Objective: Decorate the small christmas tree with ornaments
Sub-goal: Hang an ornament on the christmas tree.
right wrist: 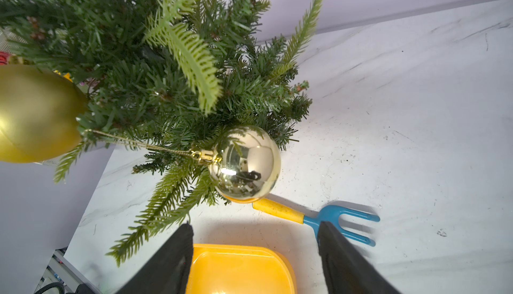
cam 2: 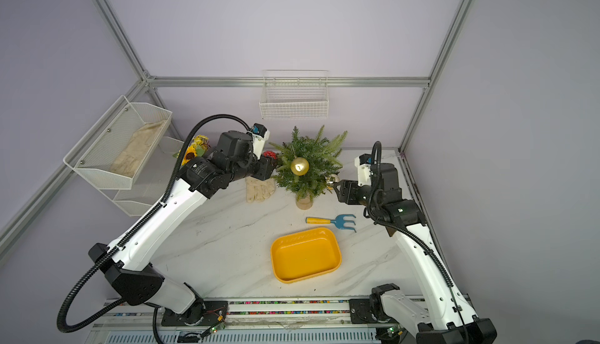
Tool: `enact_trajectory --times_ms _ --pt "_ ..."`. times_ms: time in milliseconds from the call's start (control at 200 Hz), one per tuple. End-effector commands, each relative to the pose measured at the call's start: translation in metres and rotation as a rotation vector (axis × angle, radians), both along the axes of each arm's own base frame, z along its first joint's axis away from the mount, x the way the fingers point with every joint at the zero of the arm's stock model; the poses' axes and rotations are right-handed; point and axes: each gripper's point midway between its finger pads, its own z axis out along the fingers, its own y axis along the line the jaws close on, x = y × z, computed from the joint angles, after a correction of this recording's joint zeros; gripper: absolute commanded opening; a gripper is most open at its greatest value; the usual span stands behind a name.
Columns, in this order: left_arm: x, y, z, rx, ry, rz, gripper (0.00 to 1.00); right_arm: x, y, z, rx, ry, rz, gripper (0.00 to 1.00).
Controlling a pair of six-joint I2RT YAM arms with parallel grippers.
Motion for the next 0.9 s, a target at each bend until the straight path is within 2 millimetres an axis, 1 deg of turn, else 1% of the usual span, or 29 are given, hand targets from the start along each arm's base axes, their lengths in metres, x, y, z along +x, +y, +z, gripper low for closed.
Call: enact_trajectory --times_ms 0,395,565,895 --pt "-0.004 0.007 0.009 -0.018 -0.038 0.003 0.51 0.0 -0.002 0.003 -0.008 -0.028 0.001 0.73" --pt "-0.01 0.009 -0.004 -0.026 -0.013 0.005 0.49 0.001 -0.001 0.004 -0.005 -0.03 0.004 0.73" --pt "-0.013 0.011 -0.005 -0.027 -0.012 0.004 0.48 0.002 -0.001 0.004 -0.006 -0.03 0.006 0.74" --pt "-0.015 0.008 -0.018 -0.055 0.03 0.007 0.47 0.002 0.0 0.005 -0.003 -0.033 0.01 0.73"
